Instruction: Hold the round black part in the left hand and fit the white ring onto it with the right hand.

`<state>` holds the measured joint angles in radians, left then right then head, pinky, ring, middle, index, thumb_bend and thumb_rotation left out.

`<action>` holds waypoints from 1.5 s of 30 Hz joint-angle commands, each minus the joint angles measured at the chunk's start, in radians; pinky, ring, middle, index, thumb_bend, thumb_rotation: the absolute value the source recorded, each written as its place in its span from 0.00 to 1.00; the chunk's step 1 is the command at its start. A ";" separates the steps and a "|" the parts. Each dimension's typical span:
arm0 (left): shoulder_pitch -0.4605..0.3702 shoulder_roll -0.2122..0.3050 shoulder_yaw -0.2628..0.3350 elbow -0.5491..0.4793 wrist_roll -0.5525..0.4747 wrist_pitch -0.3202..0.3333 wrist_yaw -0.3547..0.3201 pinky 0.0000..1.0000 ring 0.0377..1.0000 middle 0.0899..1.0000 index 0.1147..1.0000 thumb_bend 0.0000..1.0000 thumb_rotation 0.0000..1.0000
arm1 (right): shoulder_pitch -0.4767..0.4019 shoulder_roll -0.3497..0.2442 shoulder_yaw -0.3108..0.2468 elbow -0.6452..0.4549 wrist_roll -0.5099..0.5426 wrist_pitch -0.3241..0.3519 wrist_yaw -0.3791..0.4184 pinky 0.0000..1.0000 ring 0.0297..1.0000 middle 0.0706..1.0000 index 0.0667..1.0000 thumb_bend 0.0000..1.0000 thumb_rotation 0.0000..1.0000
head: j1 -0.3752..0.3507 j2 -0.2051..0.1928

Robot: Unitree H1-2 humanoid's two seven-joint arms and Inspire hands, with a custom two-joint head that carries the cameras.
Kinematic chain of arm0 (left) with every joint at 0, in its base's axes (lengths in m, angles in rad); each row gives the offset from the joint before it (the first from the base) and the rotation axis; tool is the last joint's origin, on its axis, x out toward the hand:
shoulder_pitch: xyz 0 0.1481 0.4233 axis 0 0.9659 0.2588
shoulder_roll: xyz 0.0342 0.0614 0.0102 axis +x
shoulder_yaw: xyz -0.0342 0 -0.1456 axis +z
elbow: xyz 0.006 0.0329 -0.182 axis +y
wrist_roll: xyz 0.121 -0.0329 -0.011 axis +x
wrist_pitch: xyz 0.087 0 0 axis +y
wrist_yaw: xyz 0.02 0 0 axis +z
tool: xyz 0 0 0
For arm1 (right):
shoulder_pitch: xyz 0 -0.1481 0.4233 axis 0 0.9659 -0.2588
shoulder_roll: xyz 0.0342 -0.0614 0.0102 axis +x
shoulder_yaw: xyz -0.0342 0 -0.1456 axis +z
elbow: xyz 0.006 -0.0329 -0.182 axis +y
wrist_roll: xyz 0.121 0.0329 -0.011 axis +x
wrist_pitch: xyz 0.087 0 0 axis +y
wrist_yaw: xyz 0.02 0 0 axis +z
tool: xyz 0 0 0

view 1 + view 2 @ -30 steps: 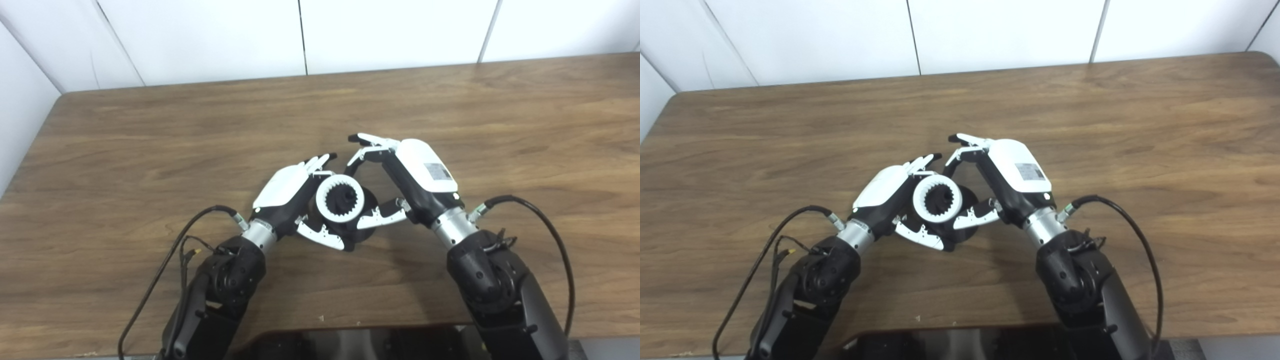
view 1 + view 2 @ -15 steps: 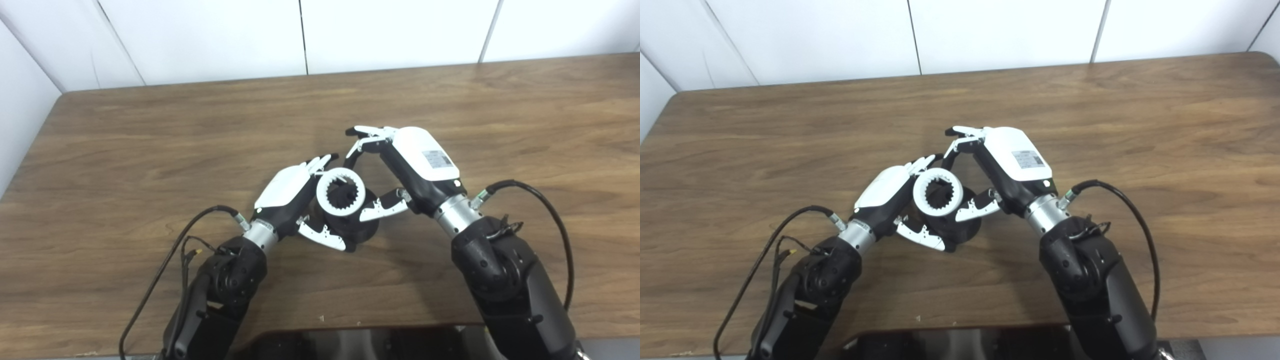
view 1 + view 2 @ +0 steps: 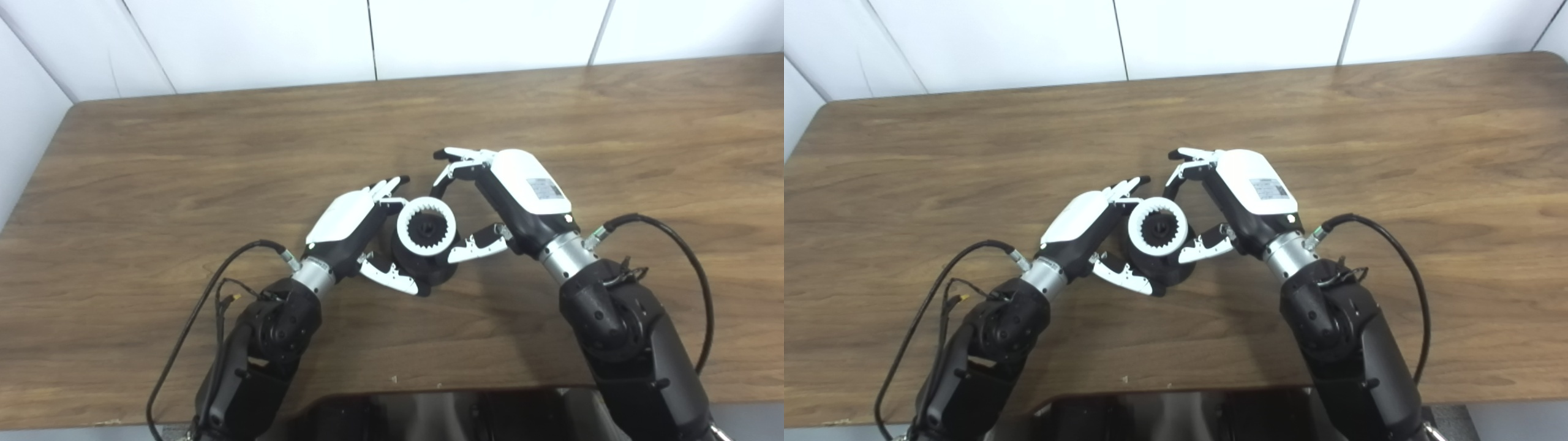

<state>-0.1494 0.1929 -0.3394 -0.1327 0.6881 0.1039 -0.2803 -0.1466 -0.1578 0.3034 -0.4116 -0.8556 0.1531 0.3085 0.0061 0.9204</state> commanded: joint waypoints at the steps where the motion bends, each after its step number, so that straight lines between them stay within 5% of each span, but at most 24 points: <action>1: -0.036 0.013 0.010 -0.037 -0.007 -0.014 0.012 1.00 1.00 1.00 0.56 0.96 0.30 | -0.013 0.008 -0.012 -0.032 0.000 -0.009 -0.026 0.87 0.83 0.84 0.46 0.52 0.16 | 0.001 0.004; 18: -0.035 0.008 0.013 -0.064 -0.005 0.005 -0.004 1.00 1.00 1.00 0.56 0.96 0.30 | 0.019 0.003 -0.004 -0.005 -0.002 -0.013 -0.033 0.87 0.84 0.84 0.46 0.52 0.16 | 0.013 0.015; 21: -0.035 0.007 0.012 -0.064 -0.001 0.007 -0.005 1.00 1.00 1.00 0.56 0.96 0.29 | 0.019 0.001 -0.001 -0.007 -0.001 -0.008 -0.020 0.86 0.84 0.85 0.60 0.77 0.28 | 0.013 0.016; 25: -0.034 0.004 0.011 -0.061 -0.003 0.005 -0.002 1.00 1.00 1.00 0.56 0.96 0.29 | 0.012 0.004 0.005 -0.014 -0.012 0.007 0.004 0.84 0.85 0.87 0.69 0.85 0.32 | 0.018 0.016; 45: -0.032 -0.001 0.008 -0.054 -0.004 -0.004 0.004 1.00 1.00 1.00 0.56 0.96 0.30 | -0.044 0.041 0.003 -0.016 -0.029 0.019 -0.011 0.87 0.83 0.85 0.63 0.81 0.31 | 0.014 0.021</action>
<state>-0.1492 0.1888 -0.3362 -0.1491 0.6904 0.1149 -0.2944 -0.1557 -0.1246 0.3141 -0.4039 -0.8799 0.1766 0.3102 0.0200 0.9403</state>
